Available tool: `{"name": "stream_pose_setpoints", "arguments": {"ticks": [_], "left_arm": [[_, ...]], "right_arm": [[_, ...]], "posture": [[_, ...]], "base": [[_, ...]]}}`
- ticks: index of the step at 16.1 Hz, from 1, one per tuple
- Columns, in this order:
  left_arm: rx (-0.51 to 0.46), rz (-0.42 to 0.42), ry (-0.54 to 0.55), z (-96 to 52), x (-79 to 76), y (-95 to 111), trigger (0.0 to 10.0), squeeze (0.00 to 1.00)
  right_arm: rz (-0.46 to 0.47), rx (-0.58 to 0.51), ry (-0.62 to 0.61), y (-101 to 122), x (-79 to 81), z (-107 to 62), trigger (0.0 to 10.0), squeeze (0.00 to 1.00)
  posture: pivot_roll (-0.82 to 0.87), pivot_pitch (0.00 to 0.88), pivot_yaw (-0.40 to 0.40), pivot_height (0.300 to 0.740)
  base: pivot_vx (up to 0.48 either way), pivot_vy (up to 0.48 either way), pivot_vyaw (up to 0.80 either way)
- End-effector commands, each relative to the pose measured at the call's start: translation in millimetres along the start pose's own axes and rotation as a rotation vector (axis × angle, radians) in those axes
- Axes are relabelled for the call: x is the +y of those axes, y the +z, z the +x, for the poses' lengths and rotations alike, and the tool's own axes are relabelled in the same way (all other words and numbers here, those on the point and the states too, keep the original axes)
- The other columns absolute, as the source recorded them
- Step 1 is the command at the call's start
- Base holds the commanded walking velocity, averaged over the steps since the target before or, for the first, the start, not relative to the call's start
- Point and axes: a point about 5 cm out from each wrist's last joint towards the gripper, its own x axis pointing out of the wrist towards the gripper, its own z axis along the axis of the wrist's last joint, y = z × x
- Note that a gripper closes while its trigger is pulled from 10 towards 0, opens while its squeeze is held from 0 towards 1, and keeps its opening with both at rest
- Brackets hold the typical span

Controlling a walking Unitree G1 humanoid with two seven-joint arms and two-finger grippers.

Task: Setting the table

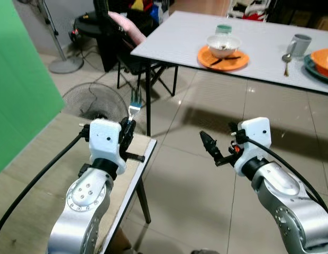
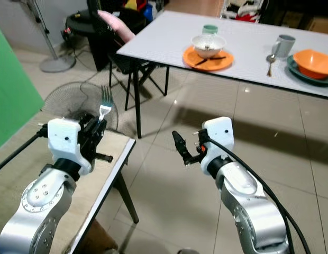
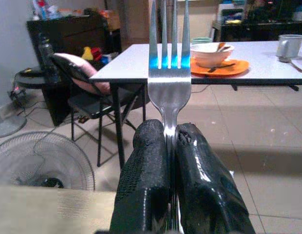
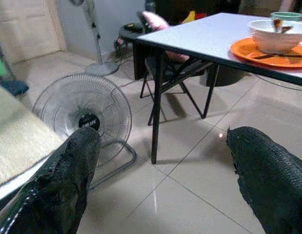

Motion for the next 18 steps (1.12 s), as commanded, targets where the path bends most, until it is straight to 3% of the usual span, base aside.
{"name": "stream_pose_setpoints", "arguments": {"ticks": [1, 18], "left_arm": [[-0.034, 0.009, -0.014, -0.1, -2.6, 7.3, 10.0, 0.0], [-0.043, -0.009, -0.08, 6.9, -11.0, 9.4, 10.0, 0.0]], "right_arm": [[0.004, -0.001, -0.012, 0.1, -1.9, -1.7, 10.0, 0.0], [0.031, -0.023, -0.052, 3.3, -5.9, -5.0, 10.0, 0.0]], "posture": [[-0.07, 0.022, 0.055, 0.74], [-0.09, 0.026, 0.073, 0.74]], "base": [[0.322, 0.0, -0.41], [0.327, 0.0, -0.79]]}}
